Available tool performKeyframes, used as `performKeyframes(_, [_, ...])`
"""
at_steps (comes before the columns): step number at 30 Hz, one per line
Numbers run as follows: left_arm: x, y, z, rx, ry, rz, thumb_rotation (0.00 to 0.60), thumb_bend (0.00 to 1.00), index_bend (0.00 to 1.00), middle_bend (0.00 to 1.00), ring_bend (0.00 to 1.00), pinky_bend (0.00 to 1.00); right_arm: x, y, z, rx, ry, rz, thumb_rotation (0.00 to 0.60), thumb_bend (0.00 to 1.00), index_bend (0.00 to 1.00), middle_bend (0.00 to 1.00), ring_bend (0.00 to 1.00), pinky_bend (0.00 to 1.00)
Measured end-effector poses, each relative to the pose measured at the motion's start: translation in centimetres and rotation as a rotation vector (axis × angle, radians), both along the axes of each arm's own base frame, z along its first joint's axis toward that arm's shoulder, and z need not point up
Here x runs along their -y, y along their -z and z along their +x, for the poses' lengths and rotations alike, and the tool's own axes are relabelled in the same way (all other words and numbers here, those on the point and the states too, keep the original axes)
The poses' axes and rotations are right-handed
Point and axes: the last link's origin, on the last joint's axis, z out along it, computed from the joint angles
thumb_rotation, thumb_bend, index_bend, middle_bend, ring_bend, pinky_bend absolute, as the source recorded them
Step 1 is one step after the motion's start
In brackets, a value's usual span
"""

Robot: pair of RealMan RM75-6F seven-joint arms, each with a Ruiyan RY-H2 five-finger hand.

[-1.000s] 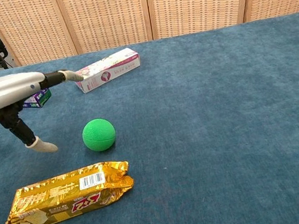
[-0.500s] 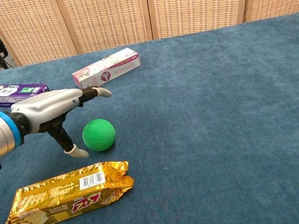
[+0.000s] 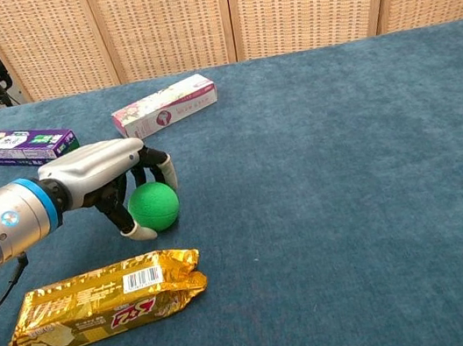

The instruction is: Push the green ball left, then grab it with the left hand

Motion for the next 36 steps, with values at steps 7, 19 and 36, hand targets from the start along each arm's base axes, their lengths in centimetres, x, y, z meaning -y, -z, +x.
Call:
performKeyframes(7, [0.1, -1.9, -0.2, 0.041, 0.022, 0.043, 0.600, 0.30, 0.61, 0.47, 0.45, 0.56, 0.0, 0.1, 0.1, -0.007, 0.002, 0.005, 0.600, 0.00, 0.00, 0.00, 0.00, 0.02])
performKeyframes(19, [4.0, -10.5, -4.8, 0.024, 0.192, 0.168, 0.600, 0.28, 0.61, 0.47, 0.45, 0.56, -0.2, 0.6, 0.4, -0.023, -0.005, 0.016, 0.600, 0.00, 0.00, 0.00, 0.00, 0.02])
performKeyframes(36, [8.5, -15.0, -18.6, -0.048, 0.124, 0.285, 0.600, 0.27, 0.61, 0.47, 0.45, 0.56, -0.6, 1.2, 0.9, -0.040, -0.013, 0.031, 0.600, 0.00, 0.00, 0.00, 0.00, 0.02])
